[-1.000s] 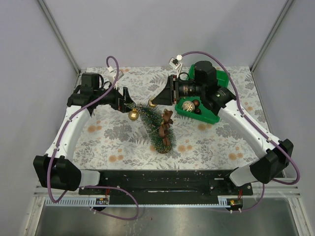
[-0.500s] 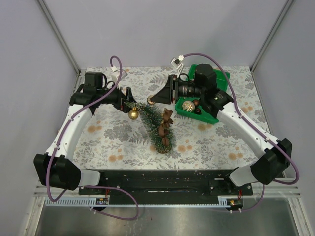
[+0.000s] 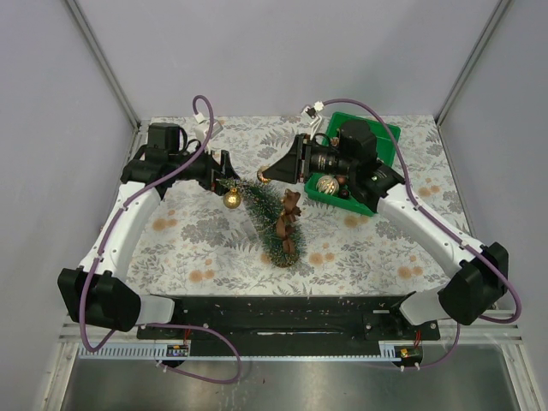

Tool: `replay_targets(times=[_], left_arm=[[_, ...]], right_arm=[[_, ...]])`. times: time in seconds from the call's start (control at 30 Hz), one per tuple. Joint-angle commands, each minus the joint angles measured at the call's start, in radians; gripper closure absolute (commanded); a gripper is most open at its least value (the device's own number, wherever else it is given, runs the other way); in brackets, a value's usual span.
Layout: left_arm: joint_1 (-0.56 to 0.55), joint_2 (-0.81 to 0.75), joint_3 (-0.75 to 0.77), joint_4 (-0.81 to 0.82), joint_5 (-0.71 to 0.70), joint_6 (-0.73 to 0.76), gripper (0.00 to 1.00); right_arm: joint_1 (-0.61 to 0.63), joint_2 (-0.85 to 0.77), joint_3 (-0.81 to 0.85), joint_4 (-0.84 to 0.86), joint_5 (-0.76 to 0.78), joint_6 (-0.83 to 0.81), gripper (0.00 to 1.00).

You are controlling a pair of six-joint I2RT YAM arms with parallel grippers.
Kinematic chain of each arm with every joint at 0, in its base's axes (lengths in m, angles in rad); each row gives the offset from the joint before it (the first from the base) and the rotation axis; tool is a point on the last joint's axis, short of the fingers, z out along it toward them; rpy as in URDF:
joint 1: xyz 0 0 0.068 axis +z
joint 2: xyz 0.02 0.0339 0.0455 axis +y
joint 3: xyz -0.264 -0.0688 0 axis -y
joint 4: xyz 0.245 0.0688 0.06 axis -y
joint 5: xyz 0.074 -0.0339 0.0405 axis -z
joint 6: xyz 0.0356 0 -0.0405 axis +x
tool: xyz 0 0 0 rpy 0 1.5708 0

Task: Decorate the small christmas tree

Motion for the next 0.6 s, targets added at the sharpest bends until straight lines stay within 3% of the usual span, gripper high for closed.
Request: replay_targets(times=[0.0,0.57], left_arm=[[-0.008,0.002,0.049,0.033,-0.002,-0.002,0.01],[-0.025,0.008,0.063,0.023,-0.022,-0.002,0.01]], right_arm=[[0.008,-0.026,-0.019,0.094,0.033,0.031,0.9],[0.007,-0.038,-0.065,0.088,0.061,0.014,0.9]])
